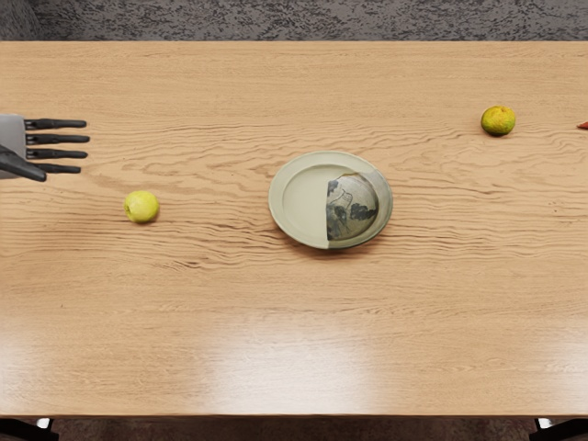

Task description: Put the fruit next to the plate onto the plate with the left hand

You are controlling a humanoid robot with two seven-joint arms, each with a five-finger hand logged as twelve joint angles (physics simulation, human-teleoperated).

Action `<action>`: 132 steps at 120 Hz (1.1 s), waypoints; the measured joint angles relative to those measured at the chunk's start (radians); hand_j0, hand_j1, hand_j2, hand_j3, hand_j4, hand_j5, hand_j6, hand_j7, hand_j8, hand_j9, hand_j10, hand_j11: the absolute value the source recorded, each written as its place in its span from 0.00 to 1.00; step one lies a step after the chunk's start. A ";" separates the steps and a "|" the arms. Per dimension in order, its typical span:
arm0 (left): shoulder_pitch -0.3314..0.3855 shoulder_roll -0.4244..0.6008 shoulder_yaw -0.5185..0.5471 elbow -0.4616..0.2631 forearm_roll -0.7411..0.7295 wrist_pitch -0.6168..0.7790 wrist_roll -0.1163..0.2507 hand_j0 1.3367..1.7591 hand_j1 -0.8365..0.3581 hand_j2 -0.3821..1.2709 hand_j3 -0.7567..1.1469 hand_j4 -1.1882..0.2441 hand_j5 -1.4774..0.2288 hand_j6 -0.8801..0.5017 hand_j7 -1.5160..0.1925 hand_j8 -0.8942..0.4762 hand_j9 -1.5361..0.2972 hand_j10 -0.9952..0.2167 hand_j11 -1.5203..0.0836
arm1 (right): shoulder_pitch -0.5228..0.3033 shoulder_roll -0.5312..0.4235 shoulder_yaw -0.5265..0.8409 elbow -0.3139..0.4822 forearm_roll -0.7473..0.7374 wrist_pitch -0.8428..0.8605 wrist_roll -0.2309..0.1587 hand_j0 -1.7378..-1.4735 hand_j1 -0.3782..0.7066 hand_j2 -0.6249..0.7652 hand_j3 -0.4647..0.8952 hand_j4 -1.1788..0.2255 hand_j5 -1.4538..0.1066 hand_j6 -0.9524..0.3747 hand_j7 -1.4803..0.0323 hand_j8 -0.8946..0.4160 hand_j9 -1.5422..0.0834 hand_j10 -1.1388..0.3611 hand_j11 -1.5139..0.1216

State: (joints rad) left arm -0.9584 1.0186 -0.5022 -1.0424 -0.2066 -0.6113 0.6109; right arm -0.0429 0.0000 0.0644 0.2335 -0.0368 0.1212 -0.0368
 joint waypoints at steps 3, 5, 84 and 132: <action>0.000 0.000 0.000 0.002 0.000 0.000 0.000 0.76 0.97 0.23 0.40 0.82 0.85 0.63 0.87 0.64 0.82 0.81 0.93 | 0.000 0.000 0.000 0.000 0.000 0.000 0.000 0.30 0.04 0.45 0.34 0.83 0.92 0.71 0.97 0.67 0.94 0.75 0.91; 0.000 0.000 0.000 0.003 0.000 0.000 0.000 0.76 0.97 0.23 0.40 0.82 0.85 0.63 0.87 0.64 0.82 0.81 0.93 | 0.000 0.000 0.000 0.000 0.000 0.000 0.000 0.30 0.04 0.45 0.34 0.83 0.92 0.71 0.97 0.67 0.94 0.75 0.91; -0.370 -0.348 0.364 -0.228 0.775 0.589 0.000 0.76 0.98 0.23 0.40 0.82 0.85 0.62 0.88 0.64 0.83 0.81 0.94 | 0.000 0.000 0.000 0.001 0.000 0.001 0.000 0.30 0.04 0.45 0.34 0.83 0.92 0.71 0.97 0.67 0.94 0.75 0.91; -0.412 -0.444 0.732 -0.296 1.011 0.914 0.000 0.76 0.93 0.24 0.40 0.78 0.82 0.59 0.84 0.60 0.79 0.77 0.90 | 0.001 0.000 0.000 0.001 0.000 0.001 0.000 0.30 0.04 0.45 0.34 0.83 0.92 0.71 0.97 0.67 0.94 0.75 0.91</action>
State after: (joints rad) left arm -1.3704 0.5742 0.2296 -1.3386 0.8040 0.3030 0.6109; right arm -0.0422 0.0000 0.0644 0.2347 -0.0368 0.1224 -0.0368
